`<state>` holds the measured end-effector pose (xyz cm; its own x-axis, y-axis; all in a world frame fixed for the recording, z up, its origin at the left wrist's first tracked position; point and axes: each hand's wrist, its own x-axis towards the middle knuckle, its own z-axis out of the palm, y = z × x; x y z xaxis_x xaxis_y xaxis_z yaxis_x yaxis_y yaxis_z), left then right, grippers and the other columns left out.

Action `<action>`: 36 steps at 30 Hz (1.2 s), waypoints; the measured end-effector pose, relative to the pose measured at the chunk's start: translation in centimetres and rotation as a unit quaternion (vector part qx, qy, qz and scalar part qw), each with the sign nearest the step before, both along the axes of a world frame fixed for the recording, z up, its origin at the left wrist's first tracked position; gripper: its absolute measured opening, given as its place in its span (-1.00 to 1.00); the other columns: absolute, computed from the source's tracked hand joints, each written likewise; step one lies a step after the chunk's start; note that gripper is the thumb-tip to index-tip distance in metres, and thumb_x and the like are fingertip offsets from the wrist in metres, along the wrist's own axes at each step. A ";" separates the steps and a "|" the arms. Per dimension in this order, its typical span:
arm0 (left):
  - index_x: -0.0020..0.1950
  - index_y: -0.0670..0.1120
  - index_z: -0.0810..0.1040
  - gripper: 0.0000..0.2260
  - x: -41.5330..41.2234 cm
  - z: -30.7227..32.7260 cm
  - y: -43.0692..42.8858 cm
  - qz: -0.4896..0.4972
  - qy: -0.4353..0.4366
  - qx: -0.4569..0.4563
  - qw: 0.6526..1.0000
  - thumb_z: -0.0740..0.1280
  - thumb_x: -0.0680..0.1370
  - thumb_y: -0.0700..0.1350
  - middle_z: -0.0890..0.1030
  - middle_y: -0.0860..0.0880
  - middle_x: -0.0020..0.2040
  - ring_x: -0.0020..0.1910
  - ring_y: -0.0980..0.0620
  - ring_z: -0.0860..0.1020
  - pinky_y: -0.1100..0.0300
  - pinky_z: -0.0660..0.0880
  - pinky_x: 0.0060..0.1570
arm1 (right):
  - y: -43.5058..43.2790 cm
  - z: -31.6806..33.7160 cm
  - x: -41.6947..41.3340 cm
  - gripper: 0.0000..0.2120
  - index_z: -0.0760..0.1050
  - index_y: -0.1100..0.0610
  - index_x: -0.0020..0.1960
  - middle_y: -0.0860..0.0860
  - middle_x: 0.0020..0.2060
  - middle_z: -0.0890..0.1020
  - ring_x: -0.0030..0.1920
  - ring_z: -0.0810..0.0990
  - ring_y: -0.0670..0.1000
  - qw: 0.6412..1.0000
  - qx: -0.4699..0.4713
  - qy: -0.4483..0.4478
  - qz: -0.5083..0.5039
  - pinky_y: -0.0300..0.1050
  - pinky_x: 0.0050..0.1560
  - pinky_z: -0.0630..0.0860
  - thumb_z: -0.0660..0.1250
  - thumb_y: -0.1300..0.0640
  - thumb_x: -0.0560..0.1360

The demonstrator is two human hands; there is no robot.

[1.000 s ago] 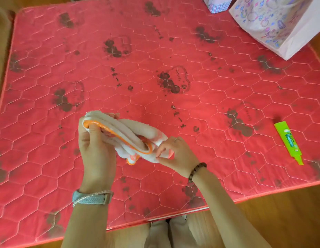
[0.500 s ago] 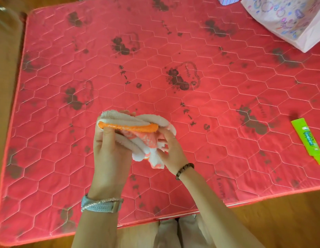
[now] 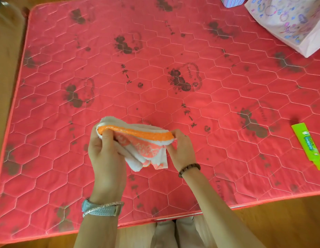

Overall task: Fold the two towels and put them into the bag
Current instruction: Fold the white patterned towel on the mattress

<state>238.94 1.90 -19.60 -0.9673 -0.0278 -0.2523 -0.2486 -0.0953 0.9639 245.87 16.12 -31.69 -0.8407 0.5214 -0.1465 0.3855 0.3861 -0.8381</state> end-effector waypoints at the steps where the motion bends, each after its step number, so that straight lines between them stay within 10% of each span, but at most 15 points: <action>1: -0.18 0.01 0.45 -0.79 -0.1 -0.4 -0.3 0.013 -0.013 0.000 1.000 0.15 0.64 -0.13 0.41 0.03 -0.28 -0.26 0.07 0.40 0.08 0.38 -0.14 | 0.2 0.3 0.4 -0.90 0.45 0.06 0.01 -0.07 -0.11 0.57 -0.02 0.48 0.01 0.999 -0.011 0.004 -0.032 -0.31 -0.15 0.35 0.31 0.20 0.52; 4: -0.16 0.02 0.45 -0.81 -0.1 -2.4 -0.9 0.059 -0.068 -0.017 0.996 0.19 0.65 -0.08 0.44 0.04 -0.24 -0.20 0.06 0.42 0.06 0.39 -0.08 | 0.5 1.5 0.7 -0.86 0.41 0.08 0.02 -0.04 -0.17 0.60 -0.14 0.57 -0.07 0.989 -0.070 0.032 -0.127 -0.10 -0.17 0.52 0.28 0.25 0.49; 8: 0.03 -0.03 0.51 -0.82 1.1 -5.2 0.0 0.062 -0.183 -0.005 0.981 0.13 0.68 -0.06 0.56 0.00 -0.12 -0.08 -0.02 0.56 0.03 0.49 -0.07 | 0.1 3.1 0.3 -0.85 0.39 0.11 -0.05 0.02 -0.13 0.53 -0.22 0.49 -0.20 0.977 -0.094 0.080 -0.172 -0.32 -0.23 0.44 0.29 0.25 0.42; 12: 0.20 -0.18 0.54 -0.63 2.3 -6.6 1.7 0.043 -0.318 0.121 0.939 0.11 0.68 0.06 0.62 -0.19 0.12 0.10 -0.20 0.61 -0.22 0.52 0.14 | -1.0 3.1 0.3 -0.87 0.42 0.04 -0.08 -0.01 0.06 0.47 0.18 0.46 -0.03 0.992 -0.014 0.095 -0.078 -0.19 0.07 0.43 0.31 0.09 0.39; 18: 0.11 -0.23 0.62 -0.54 3.8 -6.7 3.9 -0.098 -0.313 0.093 0.940 0.30 0.57 0.18 0.69 -0.20 0.03 0.03 -0.11 0.67 0.03 0.61 0.05 | -2.6 1.4 2.1 -0.86 0.42 0.03 -0.14 -0.05 0.05 0.54 0.15 0.49 -0.02 0.993 -0.030 0.060 0.101 0.02 0.13 0.46 0.36 0.13 0.36; 23: 0.02 -0.27 0.63 -0.86 3.6 -7.2 3.1 -0.098 -0.295 0.001 0.950 0.29 0.59 -0.25 0.67 -0.21 -0.12 -0.16 -0.08 0.66 0.08 0.55 -0.04 | -1.4 0.9 3.4 -0.66 0.50 -0.03 0.10 -0.10 0.17 0.44 0.26 0.37 -0.13 0.992 -0.044 0.055 0.102 -0.23 0.26 0.38 0.42 0.19 0.36; 28: 0.11 -0.21 0.59 -0.87 2.7 -7.2 1.9 -0.055 -0.296 0.032 0.953 0.29 0.61 -0.24 0.68 -0.08 -0.13 -0.24 0.10 0.68 0.27 0.59 -0.31 | 0.7 -0.6 4.1 -0.42 0.38 -0.08 0.24 -0.17 0.15 0.51 0.18 0.48 -0.18 0.988 -0.102 -0.049 0.102 -0.14 0.16 0.49 0.52 0.02 0.28; 36: -0.01 -0.16 0.58 -0.92 1.1 -7.2 0.7 0.014 -0.309 0.071 0.948 0.29 0.61 -0.23 0.66 -0.02 -0.26 -0.36 0.11 0.65 0.27 0.57 -0.41 | 2.1 -2.1 5.1 -0.89 0.58 -0.04 -0.10 -0.12 -0.16 0.64 -0.11 0.58 -0.12 0.988 -0.066 -0.091 0.103 -0.16 -0.01 0.48 0.46 0.11 0.40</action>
<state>240.04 2.56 -26.79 -0.6326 0.0248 -0.7740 -0.7574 -0.2280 0.6118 250.95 18.18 -33.78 -0.8808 0.3072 -0.3604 0.4587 0.3642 -0.8105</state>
